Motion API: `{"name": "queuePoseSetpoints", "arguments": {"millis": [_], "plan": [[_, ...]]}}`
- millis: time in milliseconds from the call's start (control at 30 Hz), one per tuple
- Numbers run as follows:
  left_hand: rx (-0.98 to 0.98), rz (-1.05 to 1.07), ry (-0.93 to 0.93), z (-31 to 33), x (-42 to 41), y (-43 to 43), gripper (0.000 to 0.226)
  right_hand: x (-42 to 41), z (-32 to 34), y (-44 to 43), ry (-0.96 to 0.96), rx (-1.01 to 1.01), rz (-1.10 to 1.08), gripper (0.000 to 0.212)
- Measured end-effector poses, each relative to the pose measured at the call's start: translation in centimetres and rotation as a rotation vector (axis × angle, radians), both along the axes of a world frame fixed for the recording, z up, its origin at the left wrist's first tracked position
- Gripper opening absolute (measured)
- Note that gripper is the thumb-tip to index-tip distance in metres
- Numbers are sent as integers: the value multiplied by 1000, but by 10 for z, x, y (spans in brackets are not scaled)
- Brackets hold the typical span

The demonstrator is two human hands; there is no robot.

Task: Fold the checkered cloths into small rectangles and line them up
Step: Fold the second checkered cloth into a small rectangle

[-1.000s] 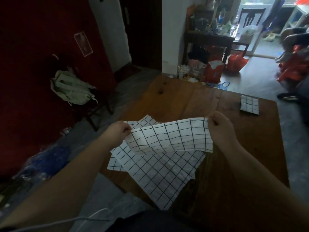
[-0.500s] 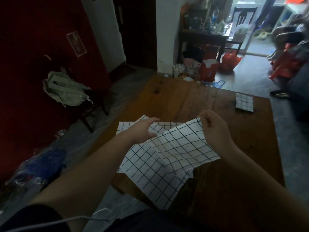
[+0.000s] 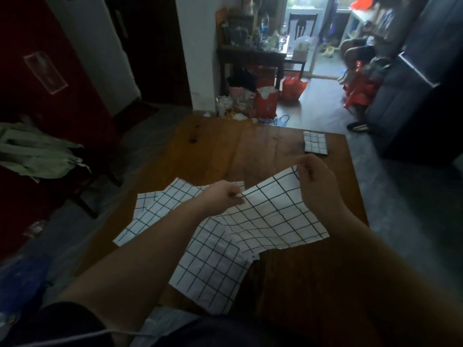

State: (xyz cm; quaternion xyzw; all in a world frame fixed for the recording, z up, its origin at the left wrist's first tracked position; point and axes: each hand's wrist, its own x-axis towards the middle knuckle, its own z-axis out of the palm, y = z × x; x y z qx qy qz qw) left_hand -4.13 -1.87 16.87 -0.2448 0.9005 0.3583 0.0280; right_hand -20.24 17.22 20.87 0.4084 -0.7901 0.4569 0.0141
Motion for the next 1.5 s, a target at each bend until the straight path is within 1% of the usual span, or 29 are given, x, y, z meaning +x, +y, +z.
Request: {"name": "queuePoseSetpoints", "arguments": {"millis": [100, 167, 200, 233, 300, 367, 400, 467, 500, 567, 633, 733, 833, 900, 967, 1067, 1100, 1200, 1333, 1367, 1433, 1500], "plan": [[94, -37, 88, 12, 6, -2, 15, -12, -1, 9, 27, 17, -68, 18], [121, -43, 132, 19, 13, -5, 13, -21, -4, 10, 33, 24, -89, 13], [133, -41, 145, 23, 16, -6, 11, -26, -6, 8, 31, 39, -110, 15], [151, -39, 156, 26, 20, -8, 11, -28, -8, 5, 58, 68, -135, 23], [216, -31, 198, 32, 27, -9, 12, -26, -10, 0, 224, 168, -160, 34], [236, 7, 222, 35, 35, -11, 16, -15, -17, -3, 409, 194, -90, 35], [229, 31, 226, 35, 39, -13, 20, -5, -18, -5, 404, 182, -27, 31], [243, 74, 232, 34, 49, -18, 22, 19, -21, -10, 230, 167, 100, 25], [259, 102, 235, 32, 54, -20, 22, 30, -23, -14, 128, 185, 169, 26], [266, 155, 242, 31, 63, -21, 30, 49, -30, -26, -20, 294, 296, 34], [262, 170, 254, 33, 71, -18, 37, 64, -36, -37, -94, 406, 389, 45], [268, 180, 258, 33, 81, -14, 33, 81, -42, -49, -165, 480, 450, 55], [276, 213, 255, 32, 89, -13, 32, 89, -46, -58, -155, 450, 496, 53], [271, 238, 277, 34, 93, -12, 25, 90, -48, -62, -160, 434, 502, 48], [248, 261, 297, 39, 95, -11, 19, 91, -47, -64, -150, 422, 521, 38], [208, 283, 338, 46, 96, -6, 14, 91, -44, -66, -84, 377, 547, 16], [186, 294, 346, 47, 96, -5, 13, 91, -43, -65, -70, 354, 547, 14], [124, 299, 383, 50, 95, -1, 14, 90, -38, -62, -51, 319, 535, 19], [-56, 341, 407, 46, 88, -1, 7, 86, -29, -57, -76, 291, 515, 22], [-54, 332, 413, 46, 86, -2, 6, 85, -26, -55, -81, 285, 513, 24], [48, 293, 419, 48, 82, -1, 12, 80, -21, -52, -79, 269, 513, 28], [135, 271, 396, 51, 79, 0, 19, 73, -19, -49, -64, 264, 501, 26]]}}
